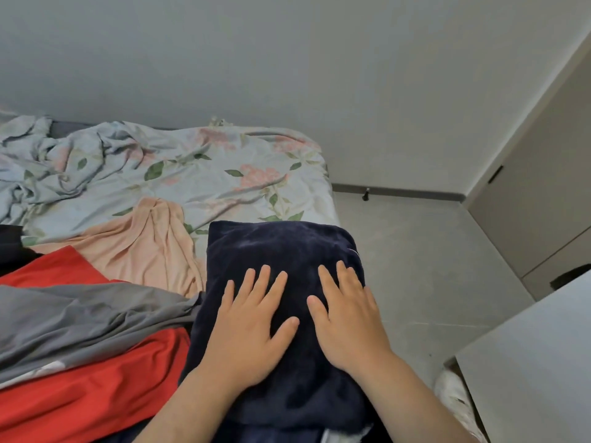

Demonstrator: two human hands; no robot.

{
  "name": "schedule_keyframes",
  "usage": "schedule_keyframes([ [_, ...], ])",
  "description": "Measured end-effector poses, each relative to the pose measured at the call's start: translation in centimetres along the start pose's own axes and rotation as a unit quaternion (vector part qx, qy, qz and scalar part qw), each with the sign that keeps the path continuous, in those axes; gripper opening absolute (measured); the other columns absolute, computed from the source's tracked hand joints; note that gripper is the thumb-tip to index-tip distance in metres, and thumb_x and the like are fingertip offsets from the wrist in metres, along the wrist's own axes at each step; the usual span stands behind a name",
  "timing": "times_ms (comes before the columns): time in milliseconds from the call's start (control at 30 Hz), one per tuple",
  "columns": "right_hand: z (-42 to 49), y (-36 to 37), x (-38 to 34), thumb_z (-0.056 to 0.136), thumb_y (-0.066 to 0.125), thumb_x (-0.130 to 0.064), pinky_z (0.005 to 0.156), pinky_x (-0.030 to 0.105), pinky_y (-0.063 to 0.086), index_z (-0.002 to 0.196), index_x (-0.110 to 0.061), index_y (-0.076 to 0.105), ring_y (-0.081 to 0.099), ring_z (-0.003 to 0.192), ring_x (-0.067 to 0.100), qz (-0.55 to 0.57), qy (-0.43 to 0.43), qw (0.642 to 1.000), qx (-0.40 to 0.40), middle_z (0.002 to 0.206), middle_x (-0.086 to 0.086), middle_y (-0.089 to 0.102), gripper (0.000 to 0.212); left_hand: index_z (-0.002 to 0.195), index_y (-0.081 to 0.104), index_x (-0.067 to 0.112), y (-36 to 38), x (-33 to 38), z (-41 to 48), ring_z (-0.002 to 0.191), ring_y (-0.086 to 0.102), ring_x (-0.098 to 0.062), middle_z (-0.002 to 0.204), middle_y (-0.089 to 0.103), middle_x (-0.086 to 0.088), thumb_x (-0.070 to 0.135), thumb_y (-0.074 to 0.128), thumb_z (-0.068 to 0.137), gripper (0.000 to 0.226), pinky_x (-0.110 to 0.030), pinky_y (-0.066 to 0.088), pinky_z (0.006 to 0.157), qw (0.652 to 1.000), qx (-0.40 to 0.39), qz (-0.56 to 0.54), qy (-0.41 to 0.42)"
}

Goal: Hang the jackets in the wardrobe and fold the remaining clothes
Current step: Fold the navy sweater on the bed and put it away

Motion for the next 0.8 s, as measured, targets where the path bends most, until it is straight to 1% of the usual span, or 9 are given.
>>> schedule_keyframes([
  [67, 0.6, 1.3, 0.9, 0.1, 0.02, -0.056, 0.123, 0.041, -0.004, 0.156, -0.036, -0.004, -0.016, 0.151, 0.015, -0.005, 0.013, 1.0, 0.006, 0.165, -0.004, -0.014, 0.063, 0.148, -0.017, 0.042, 1.3, -0.1, 0.6, 0.146, -0.024, -0.011, 0.16, -0.016, 0.01, 0.071, 0.008, 0.084, 0.075, -0.038, -0.019, 0.118, 0.999, 0.006, 0.042, -0.004],
  [233, 2.0, 3.5, 1.7, 0.092, 0.011, -0.063, 0.12, 0.041, -0.005, 0.154, -0.038, -0.009, -0.017, 0.15, 0.016, -0.007, 0.009, 1.0, 0.021, 0.164, -0.005, -0.016, 0.069, 0.149, -0.016, 0.042, 3.7, -1.4, 2.1, 0.149, -0.017, -0.014, 0.162, -0.013, 0.008, 0.073, 0.011, 0.082, 0.078, -0.041, -0.014, 0.121, 0.999, -0.002, 0.027, -0.032],
  [333, 2.9, 4.4, 1.9, 0.092, 0.012, -0.064, 0.121, 0.042, 0.001, 0.155, -0.037, -0.006, -0.014, 0.151, 0.017, 0.0, 0.013, 1.0, 0.025, 0.165, -0.005, -0.013, 0.07, 0.148, -0.016, 0.045, 4.6, -2.2, 2.7, 0.149, -0.018, -0.013, 0.163, -0.013, 0.01, 0.073, 0.013, 0.083, 0.076, -0.04, -0.013, 0.121, 0.999, -0.003, 0.004, -0.032],
  [433, 3.4, 5.3, 2.2, 0.089, 0.008, -0.066, 0.122, 0.043, 0.005, 0.154, -0.039, -0.006, -0.012, 0.152, 0.016, 0.01, 0.015, 0.999, 0.036, 0.165, -0.006, -0.011, 0.071, 0.147, -0.015, 0.05, 5.5, -2.7, 3.1, 0.148, -0.021, -0.009, 0.162, -0.015, 0.012, 0.072, 0.015, 0.086, 0.072, -0.037, -0.013, 0.121, 0.999, 0.0, -0.027, -0.029],
  [533, 3.6, 5.9, 2.4, 0.09, 0.009, -0.065, 0.122, 0.042, 0.008, 0.155, -0.04, -0.001, -0.01, 0.152, 0.015, 0.025, 0.013, 0.998, 0.054, 0.165, -0.007, -0.007, 0.07, 0.149, -0.009, 0.049, 6.4, -3.0, 3.4, 0.148, -0.02, -0.005, 0.163, -0.012, 0.012, 0.067, 0.02, 0.089, 0.069, -0.036, -0.01, 0.122, 0.999, 0.015, -0.041, -0.027],
  [667, 4.2, 6.3, 2.4, 0.09, 0.014, -0.062, 0.122, 0.042, 0.012, 0.156, -0.038, 0.009, -0.005, 0.152, 0.015, 0.044, 0.011, 0.997, 0.069, 0.166, -0.006, 0.0, 0.07, 0.153, -0.002, 0.045, 7.1, -3.1, 3.8, 0.15, -0.013, -0.007, 0.164, -0.006, 0.011, 0.061, 0.026, 0.092, 0.069, -0.038, -0.005, 0.123, 0.998, 0.037, -0.049, -0.029],
  [800, 4.9, 6.9, 2.8, 0.091, 0.016, -0.06, 0.121, 0.042, 0.013, 0.156, -0.037, 0.011, -0.003, 0.153, 0.016, 0.054, 0.006, 0.996, 0.068, 0.166, -0.004, 0.003, 0.069, 0.152, -0.003, 0.046, 7.6, -3.3, 4.0, 0.151, -0.012, -0.008, 0.164, -0.006, 0.011, 0.06, 0.028, 0.093, 0.068, -0.037, -0.005, 0.122, 0.998, 0.037, -0.051, -0.03],
])
Point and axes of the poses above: each hand's wrist, its own z-axis towards the middle knuckle, its own y-axis out of the palm, x = y × z, the point moved 1 cm from there along z, towards the middle knuckle
